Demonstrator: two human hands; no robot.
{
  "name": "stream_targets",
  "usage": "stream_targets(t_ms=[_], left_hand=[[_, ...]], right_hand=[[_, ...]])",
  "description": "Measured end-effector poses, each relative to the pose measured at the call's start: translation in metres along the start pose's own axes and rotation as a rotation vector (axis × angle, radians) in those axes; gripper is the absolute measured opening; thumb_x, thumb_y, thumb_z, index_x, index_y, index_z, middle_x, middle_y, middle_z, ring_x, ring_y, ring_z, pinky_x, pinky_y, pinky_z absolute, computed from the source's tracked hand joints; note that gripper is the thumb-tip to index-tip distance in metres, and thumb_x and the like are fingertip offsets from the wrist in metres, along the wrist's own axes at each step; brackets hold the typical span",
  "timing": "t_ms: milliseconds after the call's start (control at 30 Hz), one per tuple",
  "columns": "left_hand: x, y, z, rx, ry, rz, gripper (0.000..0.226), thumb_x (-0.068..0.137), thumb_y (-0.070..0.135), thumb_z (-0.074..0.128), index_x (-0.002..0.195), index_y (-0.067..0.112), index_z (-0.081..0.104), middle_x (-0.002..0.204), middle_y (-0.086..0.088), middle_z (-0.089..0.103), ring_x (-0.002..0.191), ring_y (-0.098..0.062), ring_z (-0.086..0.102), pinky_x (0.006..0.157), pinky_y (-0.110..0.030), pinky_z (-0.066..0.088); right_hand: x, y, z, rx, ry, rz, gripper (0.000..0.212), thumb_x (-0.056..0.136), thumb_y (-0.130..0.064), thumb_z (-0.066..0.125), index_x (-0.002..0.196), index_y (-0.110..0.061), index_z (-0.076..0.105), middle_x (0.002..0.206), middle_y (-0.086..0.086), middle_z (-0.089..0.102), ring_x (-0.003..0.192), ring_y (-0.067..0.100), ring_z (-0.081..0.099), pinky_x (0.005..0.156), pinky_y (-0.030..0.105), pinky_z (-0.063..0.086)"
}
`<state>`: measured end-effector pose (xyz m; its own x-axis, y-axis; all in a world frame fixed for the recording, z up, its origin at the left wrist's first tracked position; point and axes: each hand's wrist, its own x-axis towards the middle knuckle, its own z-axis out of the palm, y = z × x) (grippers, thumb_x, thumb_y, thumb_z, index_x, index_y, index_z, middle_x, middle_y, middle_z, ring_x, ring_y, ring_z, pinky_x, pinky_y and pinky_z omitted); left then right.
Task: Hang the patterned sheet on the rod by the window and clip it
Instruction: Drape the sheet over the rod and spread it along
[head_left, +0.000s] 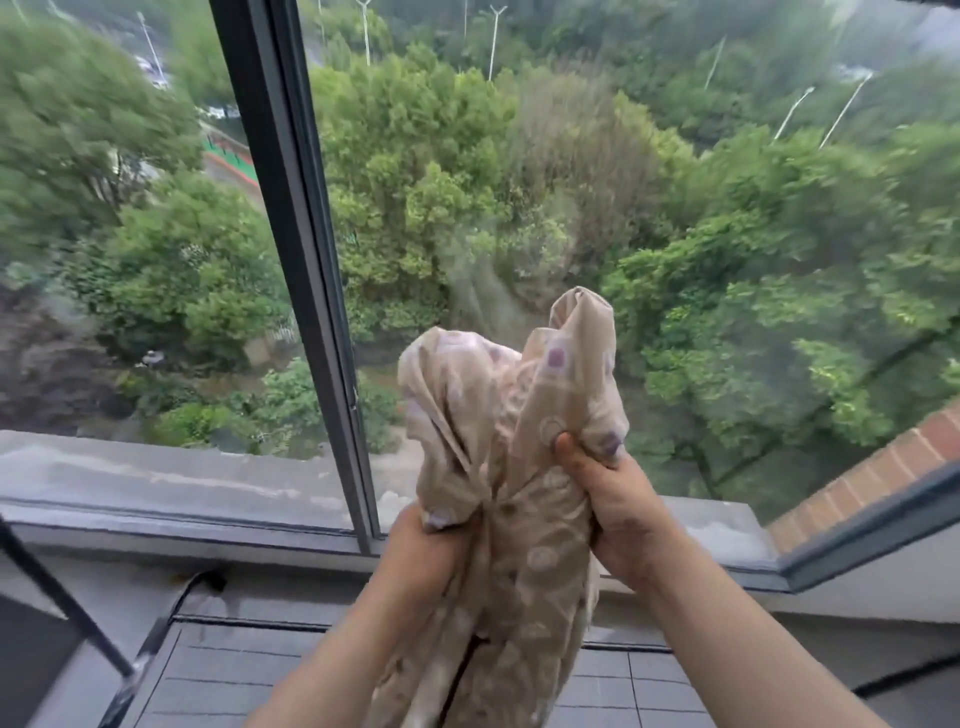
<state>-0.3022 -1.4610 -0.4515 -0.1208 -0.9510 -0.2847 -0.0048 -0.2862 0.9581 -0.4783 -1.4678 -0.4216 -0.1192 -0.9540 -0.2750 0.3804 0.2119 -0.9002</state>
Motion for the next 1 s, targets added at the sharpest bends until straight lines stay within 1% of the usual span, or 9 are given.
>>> stream_targets(t_ms=[100, 200, 267, 367, 467, 600, 733, 900, 1000], left_hand=[[0.006, 0.045, -0.024, -0.335, 0.079, -0.057, 0.023, 0.096, 0.007, 0.052, 0.084, 0.004, 0.071, 0.072, -0.013, 0.073, 0.067, -0.025, 0.072, 0.055, -0.029, 0.057], [-0.001, 0.103, -0.038, -0.343, 0.021, 0.083, 0.014, 0.087, 0.010, 0.063, 0.098, 0.003, 0.068, 0.074, -0.012, 0.072, 0.067, -0.024, 0.071, 0.054, -0.029, 0.056], [-0.013, 0.147, -0.034, -0.307, -0.074, 0.158, 0.034, 0.076, 0.016, 0.073, 0.107, 0.004, 0.068, 0.087, -0.016, 0.073, 0.082, -0.031, 0.072, 0.064, -0.035, 0.058], [-0.041, 0.215, -0.019, -0.356, -0.184, 0.226, 0.042, 0.080, 0.033, 0.068, 0.111, 0.004, 0.069, 0.101, -0.023, 0.072, 0.093, -0.036, 0.070, 0.082, -0.043, 0.053], [-0.076, 0.281, 0.007, -0.411, -0.211, 0.308, 0.048, 0.092, 0.044, 0.045, 0.110, 0.007, 0.070, 0.101, -0.020, 0.073, 0.090, -0.032, 0.072, 0.078, -0.041, 0.056], [-0.117, 0.352, 0.038, -0.317, -0.094, 0.518, 0.039, 0.089, 0.037, 0.051, 0.108, 0.007, 0.068, 0.098, -0.018, 0.074, 0.091, -0.033, 0.071, 0.085, -0.047, 0.056], [-0.154, 0.406, 0.050, -0.338, -0.176, 0.629, 0.032, 0.086, 0.036, 0.055, 0.095, 0.012, 0.074, 0.086, -0.015, 0.074, 0.073, -0.025, 0.073, 0.059, -0.032, 0.058], [-0.194, 0.459, 0.073, -0.357, -0.331, 0.754, 0.027, 0.083, 0.034, 0.055, 0.088, 0.022, 0.078, 0.098, -0.014, 0.074, 0.087, -0.027, 0.072, 0.075, -0.037, 0.060], [-0.203, 0.485, 0.090, -0.361, -0.374, 0.800, 0.025, 0.083, 0.032, 0.058, 0.091, 0.019, 0.078, 0.104, -0.014, 0.073, 0.093, -0.029, 0.071, 0.081, -0.039, 0.058]], right_hand=[[-0.013, -0.053, -0.007, 0.106, -0.031, -0.020, 0.033, 0.071, -0.029, 0.076, 0.103, -0.017, 0.074, 0.105, 0.016, 0.073, 0.093, 0.030, 0.071, 0.079, 0.042, 0.060], [-0.027, -0.105, -0.005, 0.114, -0.052, -0.054, 0.047, 0.077, -0.030, 0.068, 0.121, -0.013, 0.065, 0.103, 0.015, 0.072, 0.090, 0.029, 0.071, 0.075, 0.042, 0.059], [-0.039, -0.137, 0.006, 0.103, -0.098, -0.081, 0.054, 0.073, -0.033, 0.074, 0.120, -0.008, 0.065, 0.104, 0.018, 0.071, 0.089, 0.031, 0.071, 0.073, 0.041, 0.058], [-0.063, -0.190, 0.033, 0.078, -0.131, -0.164, 0.062, 0.063, -0.037, 0.084, 0.113, -0.004, 0.070, 0.107, 0.023, 0.070, 0.088, 0.034, 0.070, 0.076, 0.045, 0.059], [-0.092, -0.242, 0.062, 0.023, -0.120, -0.286, 0.048, 0.073, -0.032, 0.073, 0.113, -0.006, 0.069, 0.106, 0.023, 0.071, 0.089, 0.037, 0.070, 0.081, 0.051, 0.058], [-0.128, -0.291, 0.100, -0.113, -0.085, -0.433, 0.060, 0.065, -0.051, 0.082, 0.113, -0.017, 0.068, 0.102, 0.013, 0.074, 0.095, 0.033, 0.071, 0.088, 0.056, 0.054], [-0.166, -0.338, 0.112, -0.189, -0.173, -0.558, 0.053, 0.067, -0.049, 0.080, 0.111, -0.022, 0.070, 0.103, 0.007, 0.075, 0.097, 0.027, 0.071, 0.091, 0.051, 0.054], [-0.201, -0.373, 0.125, -0.425, -0.182, -0.623, 0.062, 0.048, -0.057, 0.085, 0.105, -0.041, 0.069, 0.097, -0.013, 0.075, 0.093, 0.012, 0.072, 0.088, 0.038, 0.055], [-0.207, -0.396, 0.127, -0.347, -0.099, -0.661, 0.063, 0.045, -0.052, 0.087, 0.102, -0.031, 0.073, 0.092, -0.012, 0.076, 0.088, 0.010, 0.072, 0.086, 0.036, 0.057]])
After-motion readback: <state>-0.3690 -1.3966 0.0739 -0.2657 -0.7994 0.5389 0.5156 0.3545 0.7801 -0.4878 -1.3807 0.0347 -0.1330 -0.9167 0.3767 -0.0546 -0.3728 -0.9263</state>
